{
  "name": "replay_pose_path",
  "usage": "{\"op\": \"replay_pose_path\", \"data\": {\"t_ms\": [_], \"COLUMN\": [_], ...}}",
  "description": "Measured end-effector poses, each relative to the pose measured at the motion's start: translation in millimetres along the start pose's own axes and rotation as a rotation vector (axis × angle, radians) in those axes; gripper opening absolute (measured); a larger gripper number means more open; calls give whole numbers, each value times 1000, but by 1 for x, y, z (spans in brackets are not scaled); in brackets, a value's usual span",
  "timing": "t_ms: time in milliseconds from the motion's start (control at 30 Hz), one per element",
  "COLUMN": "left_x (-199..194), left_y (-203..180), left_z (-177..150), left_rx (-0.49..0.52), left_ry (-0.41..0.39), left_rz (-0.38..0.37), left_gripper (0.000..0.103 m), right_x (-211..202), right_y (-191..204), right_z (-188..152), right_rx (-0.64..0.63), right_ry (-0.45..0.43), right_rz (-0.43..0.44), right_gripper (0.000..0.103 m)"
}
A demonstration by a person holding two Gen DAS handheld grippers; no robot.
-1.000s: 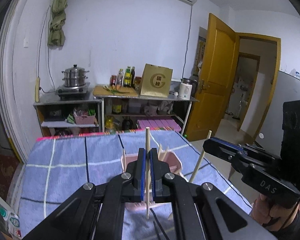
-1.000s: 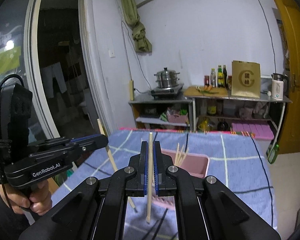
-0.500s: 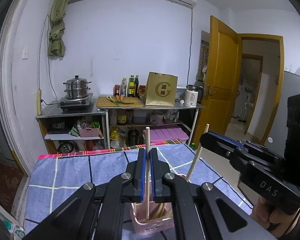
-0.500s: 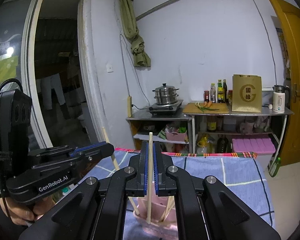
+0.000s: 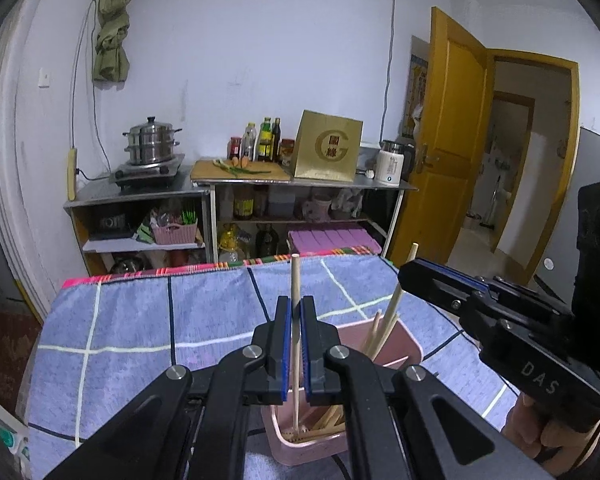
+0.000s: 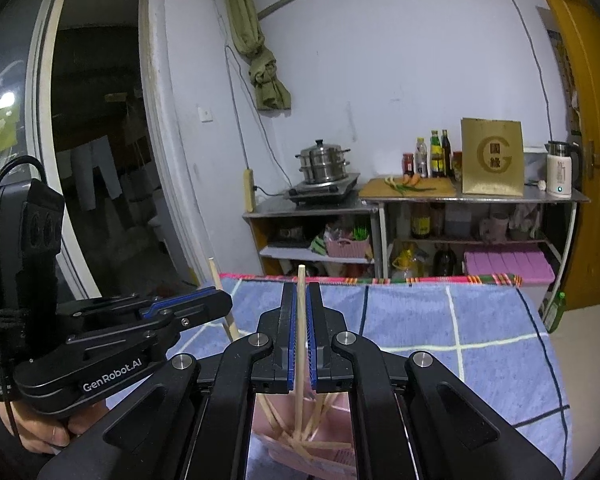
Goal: Organize utensils
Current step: 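Lower the left tool's chopstick into the basket and open while the right tool releases its own, then move both open tools back away from the basket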
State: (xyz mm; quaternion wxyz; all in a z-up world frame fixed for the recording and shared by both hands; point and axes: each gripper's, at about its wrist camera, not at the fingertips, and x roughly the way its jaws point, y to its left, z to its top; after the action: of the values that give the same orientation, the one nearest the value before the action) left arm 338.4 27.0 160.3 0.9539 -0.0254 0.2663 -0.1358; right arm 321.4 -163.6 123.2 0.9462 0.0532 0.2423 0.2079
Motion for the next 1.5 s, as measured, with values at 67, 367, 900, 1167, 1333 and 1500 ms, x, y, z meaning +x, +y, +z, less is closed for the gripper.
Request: {"op": "replay_pose_path", "data": {"t_ms": [67,367,900,1167,1333,1500], "left_x": [3,9,-27,-63,-82,-91], "left_y": [2,1,-16,-28,-32,-36], "left_z": [-4,-24,-46,-67,-89,-119], "left_rx": [-5,-7,27,26,22,14], "left_ry": [9,50,18,-8,1,34], "left_rz": [1,14,64,64,61,54], "left_gripper": [4,4,15,16,16,16], "right_x": [1,2,-22,-57,-81,-101], "right_y": [-1,-3,-1,7,10,9], "right_z": [-3,-14,-24,-44,-59,-81], "right_rx": [-1,2,-4,-3,13,37], "right_ry": [8,53,63,53,47,60], "right_rz": [1,-1,-14,-10,-5,-17], "right_gripper": [4,4,14,15,15,15]}}
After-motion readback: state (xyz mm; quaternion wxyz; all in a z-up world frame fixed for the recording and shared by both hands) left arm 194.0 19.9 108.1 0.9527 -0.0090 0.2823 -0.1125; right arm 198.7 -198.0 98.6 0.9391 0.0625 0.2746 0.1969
